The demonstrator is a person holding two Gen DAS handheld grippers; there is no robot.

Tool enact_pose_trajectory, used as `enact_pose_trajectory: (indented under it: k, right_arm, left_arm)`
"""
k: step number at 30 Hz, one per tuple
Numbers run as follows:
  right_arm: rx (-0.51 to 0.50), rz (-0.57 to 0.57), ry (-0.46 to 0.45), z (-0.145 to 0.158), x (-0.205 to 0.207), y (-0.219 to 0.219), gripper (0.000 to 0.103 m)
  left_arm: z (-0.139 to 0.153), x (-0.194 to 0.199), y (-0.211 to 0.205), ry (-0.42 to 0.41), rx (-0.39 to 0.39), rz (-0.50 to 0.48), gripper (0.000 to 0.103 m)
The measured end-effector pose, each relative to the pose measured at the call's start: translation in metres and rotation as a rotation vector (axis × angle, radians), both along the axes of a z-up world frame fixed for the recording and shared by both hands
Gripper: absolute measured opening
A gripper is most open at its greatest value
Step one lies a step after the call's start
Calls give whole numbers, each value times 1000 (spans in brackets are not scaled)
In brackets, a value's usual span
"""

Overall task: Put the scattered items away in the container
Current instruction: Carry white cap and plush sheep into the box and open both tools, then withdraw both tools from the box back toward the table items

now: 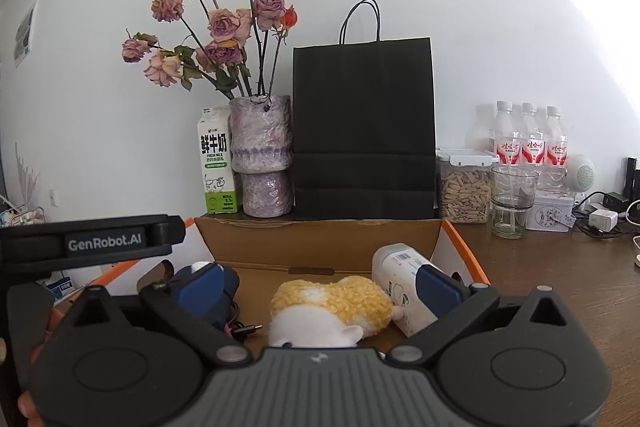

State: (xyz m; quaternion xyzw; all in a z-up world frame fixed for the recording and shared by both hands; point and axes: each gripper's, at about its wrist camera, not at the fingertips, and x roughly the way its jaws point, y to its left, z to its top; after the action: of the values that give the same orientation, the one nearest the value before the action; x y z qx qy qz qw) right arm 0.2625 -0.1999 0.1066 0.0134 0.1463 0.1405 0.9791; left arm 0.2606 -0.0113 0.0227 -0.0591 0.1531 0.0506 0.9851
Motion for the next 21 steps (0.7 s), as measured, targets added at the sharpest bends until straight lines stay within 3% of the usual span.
enact_pose_trajectory:
  k: [21]
  right_arm:
    - [-10, -22, 3, -2, -13, -6, 103]
  left_arm:
    - [-7, -12, 6, -16, 12, 16, 103]
